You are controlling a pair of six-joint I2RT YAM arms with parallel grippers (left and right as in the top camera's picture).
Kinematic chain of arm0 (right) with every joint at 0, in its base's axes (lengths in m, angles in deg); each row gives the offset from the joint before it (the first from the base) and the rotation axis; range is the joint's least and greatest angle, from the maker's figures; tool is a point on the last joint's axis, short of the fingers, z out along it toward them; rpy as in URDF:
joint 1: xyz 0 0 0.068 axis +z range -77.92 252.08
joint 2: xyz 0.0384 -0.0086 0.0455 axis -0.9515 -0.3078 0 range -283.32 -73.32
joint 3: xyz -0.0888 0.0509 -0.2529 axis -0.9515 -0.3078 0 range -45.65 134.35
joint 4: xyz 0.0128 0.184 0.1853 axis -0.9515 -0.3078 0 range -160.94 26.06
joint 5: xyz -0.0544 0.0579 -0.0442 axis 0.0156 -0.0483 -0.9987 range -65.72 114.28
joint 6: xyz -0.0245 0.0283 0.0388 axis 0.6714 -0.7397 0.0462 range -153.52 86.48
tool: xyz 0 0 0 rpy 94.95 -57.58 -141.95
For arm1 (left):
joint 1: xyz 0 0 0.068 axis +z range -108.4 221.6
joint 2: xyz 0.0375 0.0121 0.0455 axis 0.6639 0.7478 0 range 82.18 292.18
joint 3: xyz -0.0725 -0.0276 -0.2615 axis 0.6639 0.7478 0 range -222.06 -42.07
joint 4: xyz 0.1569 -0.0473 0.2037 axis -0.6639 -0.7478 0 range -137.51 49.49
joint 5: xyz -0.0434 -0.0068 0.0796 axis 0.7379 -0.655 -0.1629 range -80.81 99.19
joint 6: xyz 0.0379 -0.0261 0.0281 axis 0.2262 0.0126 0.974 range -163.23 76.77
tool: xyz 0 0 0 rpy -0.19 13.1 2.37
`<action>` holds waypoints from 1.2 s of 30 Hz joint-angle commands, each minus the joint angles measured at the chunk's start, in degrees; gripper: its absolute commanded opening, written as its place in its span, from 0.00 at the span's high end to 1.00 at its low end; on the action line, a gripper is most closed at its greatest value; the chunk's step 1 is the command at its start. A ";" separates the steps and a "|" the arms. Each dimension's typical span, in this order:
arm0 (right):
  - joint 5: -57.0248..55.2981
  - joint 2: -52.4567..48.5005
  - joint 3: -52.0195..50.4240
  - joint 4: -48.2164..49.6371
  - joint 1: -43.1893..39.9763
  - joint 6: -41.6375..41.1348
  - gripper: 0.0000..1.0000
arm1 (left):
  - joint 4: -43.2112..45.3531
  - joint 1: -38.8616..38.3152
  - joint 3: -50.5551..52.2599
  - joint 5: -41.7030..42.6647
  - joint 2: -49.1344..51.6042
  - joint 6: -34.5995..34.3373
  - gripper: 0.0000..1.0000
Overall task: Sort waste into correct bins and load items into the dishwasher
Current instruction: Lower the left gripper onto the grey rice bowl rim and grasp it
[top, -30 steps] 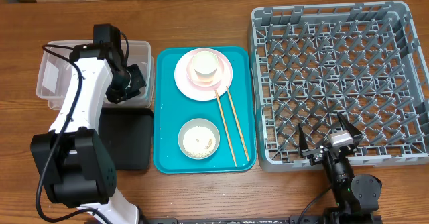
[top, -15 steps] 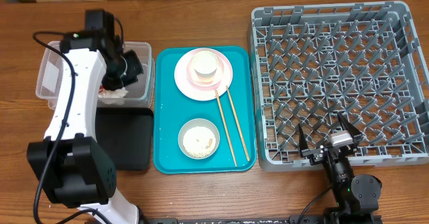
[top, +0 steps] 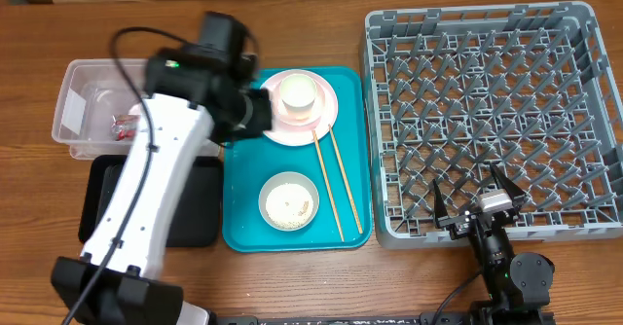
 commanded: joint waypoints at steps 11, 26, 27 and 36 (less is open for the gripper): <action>0.28 0.52 -0.59 0.22 -0.15 -0.22 0.00 | 1.53 -18.25 6.71 -7.63 -0.76 -7.61 0.96; 0.28 0.52 -0.59 0.22 -0.15 -0.20 0.00 | 8.35 -21.57 15.69 -7.82 -0.74 -9.86 0.94; 0.28 0.52 -0.59 0.22 -0.15 -0.20 0.00 | 8.85 -21.57 16.09 -7.82 -0.74 -9.86 0.93; 0.28 0.52 -0.59 0.22 -0.15 -0.22 0.00 | 15.39 -21.57 21.24 -7.80 -0.74 -9.88 0.74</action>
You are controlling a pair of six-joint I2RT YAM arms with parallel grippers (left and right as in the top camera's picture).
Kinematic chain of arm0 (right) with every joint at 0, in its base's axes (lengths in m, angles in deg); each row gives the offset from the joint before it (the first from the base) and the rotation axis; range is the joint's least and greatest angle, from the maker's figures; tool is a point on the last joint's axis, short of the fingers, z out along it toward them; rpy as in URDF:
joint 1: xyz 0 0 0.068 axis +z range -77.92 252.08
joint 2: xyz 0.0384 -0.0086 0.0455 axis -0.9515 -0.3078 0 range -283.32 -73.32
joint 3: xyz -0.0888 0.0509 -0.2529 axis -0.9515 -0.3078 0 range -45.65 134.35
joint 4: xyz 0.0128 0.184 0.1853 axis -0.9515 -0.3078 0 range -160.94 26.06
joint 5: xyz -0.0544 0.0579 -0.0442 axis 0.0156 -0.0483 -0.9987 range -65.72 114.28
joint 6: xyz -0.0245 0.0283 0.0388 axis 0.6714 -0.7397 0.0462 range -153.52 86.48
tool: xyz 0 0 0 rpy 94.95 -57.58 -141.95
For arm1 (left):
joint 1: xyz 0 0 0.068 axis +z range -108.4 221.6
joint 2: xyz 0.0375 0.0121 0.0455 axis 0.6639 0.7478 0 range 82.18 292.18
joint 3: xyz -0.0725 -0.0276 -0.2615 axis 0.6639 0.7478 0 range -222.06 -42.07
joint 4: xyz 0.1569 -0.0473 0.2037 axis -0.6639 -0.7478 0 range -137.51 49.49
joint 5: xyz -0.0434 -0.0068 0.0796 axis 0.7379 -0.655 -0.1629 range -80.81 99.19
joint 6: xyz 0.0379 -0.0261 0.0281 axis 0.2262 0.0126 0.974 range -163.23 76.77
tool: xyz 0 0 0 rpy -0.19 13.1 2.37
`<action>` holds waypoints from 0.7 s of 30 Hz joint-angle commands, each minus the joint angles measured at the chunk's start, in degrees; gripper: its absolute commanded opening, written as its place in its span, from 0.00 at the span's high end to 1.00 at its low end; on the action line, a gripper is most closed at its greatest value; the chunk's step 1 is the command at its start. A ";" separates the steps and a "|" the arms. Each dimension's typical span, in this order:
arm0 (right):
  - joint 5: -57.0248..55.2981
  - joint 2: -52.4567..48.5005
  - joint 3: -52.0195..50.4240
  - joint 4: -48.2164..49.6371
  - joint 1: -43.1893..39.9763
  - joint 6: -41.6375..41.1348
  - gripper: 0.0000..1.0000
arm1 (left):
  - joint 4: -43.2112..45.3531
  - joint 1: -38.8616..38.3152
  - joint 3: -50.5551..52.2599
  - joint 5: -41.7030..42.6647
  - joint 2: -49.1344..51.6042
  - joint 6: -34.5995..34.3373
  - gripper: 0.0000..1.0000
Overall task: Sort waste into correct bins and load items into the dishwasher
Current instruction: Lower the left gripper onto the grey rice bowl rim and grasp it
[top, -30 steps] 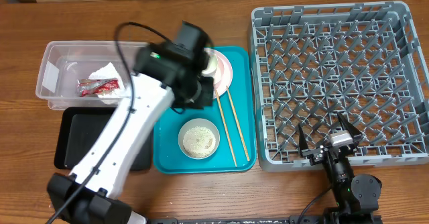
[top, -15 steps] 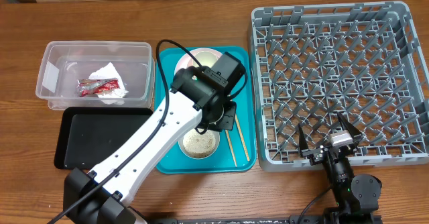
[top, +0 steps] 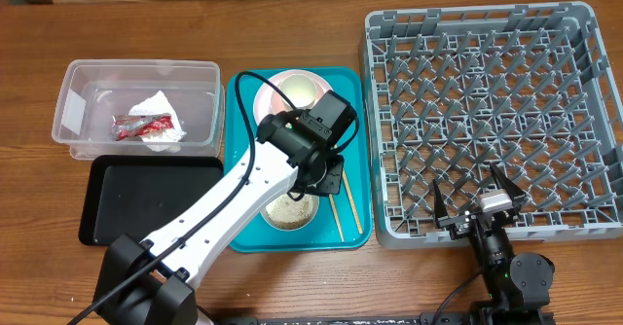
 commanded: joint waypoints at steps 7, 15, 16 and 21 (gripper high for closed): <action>0.31 0.52 -0.59 0.22 -0.15 -0.22 0.00 | 3.87 -0.11 5.01 -0.79 -0.74 -1.70 0.68; 0.31 0.52 -0.59 0.22 -0.15 -0.24 0.00 | 7.65 -0.11 7.37 -0.79 -0.72 -1.70 0.67; 0.31 0.52 -0.59 0.22 -0.15 -0.24 0.00 | 7.82 -0.11 7.50 -0.79 -0.72 -1.70 0.67; 0.31 0.52 -0.59 0.22 -0.15 -0.24 0.00 | 8.63 -0.13 8.74 -0.74 -0.09 -2.34 0.67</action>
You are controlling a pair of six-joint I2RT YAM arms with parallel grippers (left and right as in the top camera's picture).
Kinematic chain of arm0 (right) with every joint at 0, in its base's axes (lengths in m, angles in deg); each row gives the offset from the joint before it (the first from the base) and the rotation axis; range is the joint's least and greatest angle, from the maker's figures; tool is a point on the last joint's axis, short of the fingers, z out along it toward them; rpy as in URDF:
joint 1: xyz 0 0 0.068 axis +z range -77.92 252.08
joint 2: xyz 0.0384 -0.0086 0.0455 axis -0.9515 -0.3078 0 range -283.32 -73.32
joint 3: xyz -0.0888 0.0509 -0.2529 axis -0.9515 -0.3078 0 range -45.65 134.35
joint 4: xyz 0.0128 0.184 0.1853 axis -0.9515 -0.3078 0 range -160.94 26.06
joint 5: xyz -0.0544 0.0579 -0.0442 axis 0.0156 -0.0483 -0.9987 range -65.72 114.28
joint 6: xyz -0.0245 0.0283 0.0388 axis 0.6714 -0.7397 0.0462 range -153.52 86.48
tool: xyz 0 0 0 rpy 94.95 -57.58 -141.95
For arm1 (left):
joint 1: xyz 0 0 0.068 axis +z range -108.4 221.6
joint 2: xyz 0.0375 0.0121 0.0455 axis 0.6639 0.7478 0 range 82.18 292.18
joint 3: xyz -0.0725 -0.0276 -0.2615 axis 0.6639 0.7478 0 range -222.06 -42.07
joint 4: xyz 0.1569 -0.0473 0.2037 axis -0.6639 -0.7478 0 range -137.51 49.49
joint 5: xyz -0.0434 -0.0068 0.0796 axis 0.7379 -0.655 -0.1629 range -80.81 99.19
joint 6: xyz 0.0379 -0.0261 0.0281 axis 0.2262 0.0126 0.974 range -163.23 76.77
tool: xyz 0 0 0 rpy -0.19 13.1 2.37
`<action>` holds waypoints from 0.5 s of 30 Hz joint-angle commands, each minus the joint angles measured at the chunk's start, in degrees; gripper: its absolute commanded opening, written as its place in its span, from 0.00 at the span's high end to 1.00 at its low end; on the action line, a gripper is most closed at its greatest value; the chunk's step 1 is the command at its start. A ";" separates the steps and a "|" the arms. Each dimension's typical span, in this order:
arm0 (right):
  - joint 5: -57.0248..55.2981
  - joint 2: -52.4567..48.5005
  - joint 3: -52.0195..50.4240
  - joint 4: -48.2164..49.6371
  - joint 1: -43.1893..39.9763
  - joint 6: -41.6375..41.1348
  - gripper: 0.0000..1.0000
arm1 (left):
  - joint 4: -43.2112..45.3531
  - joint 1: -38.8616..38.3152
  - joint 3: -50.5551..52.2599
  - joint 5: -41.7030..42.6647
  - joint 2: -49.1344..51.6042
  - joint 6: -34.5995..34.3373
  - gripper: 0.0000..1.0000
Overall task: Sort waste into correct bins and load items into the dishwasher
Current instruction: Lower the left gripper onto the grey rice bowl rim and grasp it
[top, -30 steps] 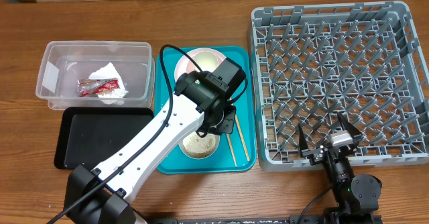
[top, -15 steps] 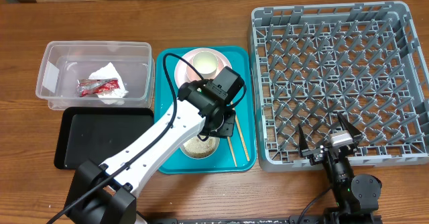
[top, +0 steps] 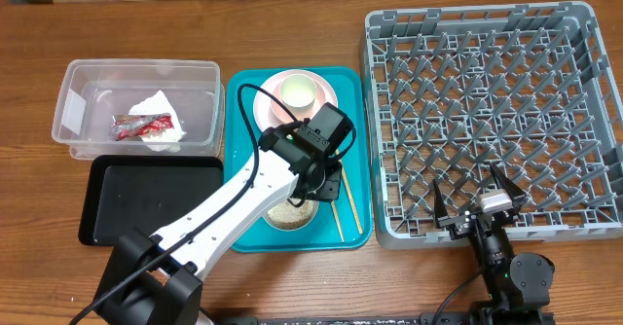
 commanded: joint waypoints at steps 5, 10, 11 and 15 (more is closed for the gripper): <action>0.31 0.52 -0.59 0.20 -0.15 -0.24 0.00 | 0.68 -0.11 2.14 -0.76 0.33 -0.98 0.67; 0.31 0.52 -0.59 0.20 -0.15 -0.24 0.00 | 0.74 -0.35 2.29 -0.76 0.33 -0.98 0.69; 0.31 0.52 -0.59 0.20 -0.15 -0.22 0.00 | 0.85 -0.50 2.40 -0.79 0.33 -0.98 0.70; 0.31 0.52 -0.59 0.20 -0.15 -0.24 0.00 | 2.23 -0.85 3.54 -0.76 0.35 -1.75 0.72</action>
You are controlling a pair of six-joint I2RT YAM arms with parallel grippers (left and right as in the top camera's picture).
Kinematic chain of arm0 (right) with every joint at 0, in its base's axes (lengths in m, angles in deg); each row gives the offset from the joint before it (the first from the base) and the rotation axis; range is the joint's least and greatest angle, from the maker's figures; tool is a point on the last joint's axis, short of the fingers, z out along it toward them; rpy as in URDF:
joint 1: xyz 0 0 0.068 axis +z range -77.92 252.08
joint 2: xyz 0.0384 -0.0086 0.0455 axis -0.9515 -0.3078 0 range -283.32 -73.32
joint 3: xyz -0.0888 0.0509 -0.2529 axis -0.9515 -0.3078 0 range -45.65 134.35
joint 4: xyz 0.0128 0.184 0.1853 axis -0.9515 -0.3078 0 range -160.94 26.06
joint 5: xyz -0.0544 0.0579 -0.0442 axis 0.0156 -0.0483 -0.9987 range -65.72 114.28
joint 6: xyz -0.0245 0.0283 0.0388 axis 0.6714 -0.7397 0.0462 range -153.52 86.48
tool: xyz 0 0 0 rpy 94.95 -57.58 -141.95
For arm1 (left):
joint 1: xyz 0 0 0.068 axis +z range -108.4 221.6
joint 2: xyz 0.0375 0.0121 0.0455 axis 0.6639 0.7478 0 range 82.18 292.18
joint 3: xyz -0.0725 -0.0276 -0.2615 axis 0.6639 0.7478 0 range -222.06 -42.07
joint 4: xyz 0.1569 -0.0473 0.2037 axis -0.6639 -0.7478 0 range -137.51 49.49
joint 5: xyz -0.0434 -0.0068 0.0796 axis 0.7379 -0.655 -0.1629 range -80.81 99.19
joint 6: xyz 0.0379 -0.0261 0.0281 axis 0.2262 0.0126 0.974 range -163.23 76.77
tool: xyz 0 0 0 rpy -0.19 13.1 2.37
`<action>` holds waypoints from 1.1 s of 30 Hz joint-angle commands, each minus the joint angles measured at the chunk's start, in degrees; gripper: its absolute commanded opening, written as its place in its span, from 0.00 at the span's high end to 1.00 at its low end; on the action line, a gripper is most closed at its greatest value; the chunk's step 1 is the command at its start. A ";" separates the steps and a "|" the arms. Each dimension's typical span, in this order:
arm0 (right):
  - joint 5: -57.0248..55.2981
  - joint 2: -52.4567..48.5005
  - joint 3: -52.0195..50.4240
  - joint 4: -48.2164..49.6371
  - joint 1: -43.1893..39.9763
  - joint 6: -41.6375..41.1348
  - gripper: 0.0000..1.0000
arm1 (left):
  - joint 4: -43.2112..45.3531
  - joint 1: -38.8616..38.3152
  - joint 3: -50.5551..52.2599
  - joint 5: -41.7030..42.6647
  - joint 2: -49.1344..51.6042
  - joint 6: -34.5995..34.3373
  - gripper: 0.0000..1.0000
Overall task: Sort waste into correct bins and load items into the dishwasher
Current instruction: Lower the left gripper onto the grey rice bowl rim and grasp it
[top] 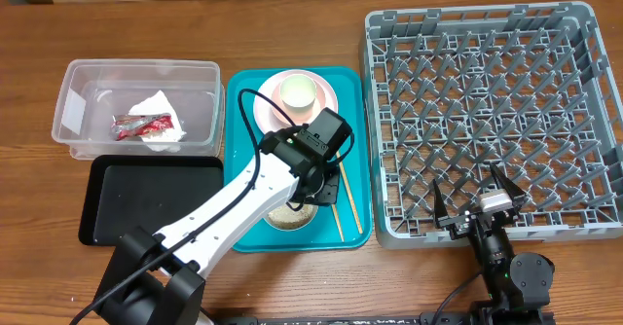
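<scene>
My left arm reaches over the teal tray [237, 174]. Its gripper [328, 185] points down at the two chopsticks [348, 214], beside the white bowl of rice [282, 214]. The wrist hides the fingers, so their state is unclear. A pink plate [275, 101] with a pale cup [298, 92] sits at the tray's far end. The clear bin [83, 91] holds a red wrapper [142, 124] and a crumpled napkin [156, 106]. My right gripper [479, 204] rests open at the front edge of the grey dish rack [487, 101].
A black tray [146, 203] lies in front of the clear bin, left of the teal tray. The left arm's white link crosses it diagonally. The rack fills the right half of the table.
The left gripper has sunk slightly closer to the chopsticks and the bowl. The right arm and the objects stay where they were.
The left gripper was first at the left side of the pink plate, next to the clear bin. It then stood over the middle of the teal tray above the chopsticks, and has stayed there, a little lower each time. The right gripper stayed open by the rack.
</scene>
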 commanded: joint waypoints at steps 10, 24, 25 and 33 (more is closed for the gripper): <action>0.31 0.52 -0.59 0.22 -0.15 -0.22 0.00 | 4.15 -0.92 4.85 -0.55 0.35 -3.34 0.75; 0.31 0.52 -0.59 0.22 -0.15 -0.20 0.00 | 6.86 -1.97 7.98 1.33 0.35 -4.81 0.78; 0.31 0.52 -0.59 0.22 -0.15 -0.22 0.00 | 6.86 -1.99 7.98 1.29 0.35 -4.79 0.78; 0.31 0.52 -0.59 0.22 -0.15 -0.20 0.00 | 6.21 -1.88 7.98 -5.11 0.35 -4.11 0.76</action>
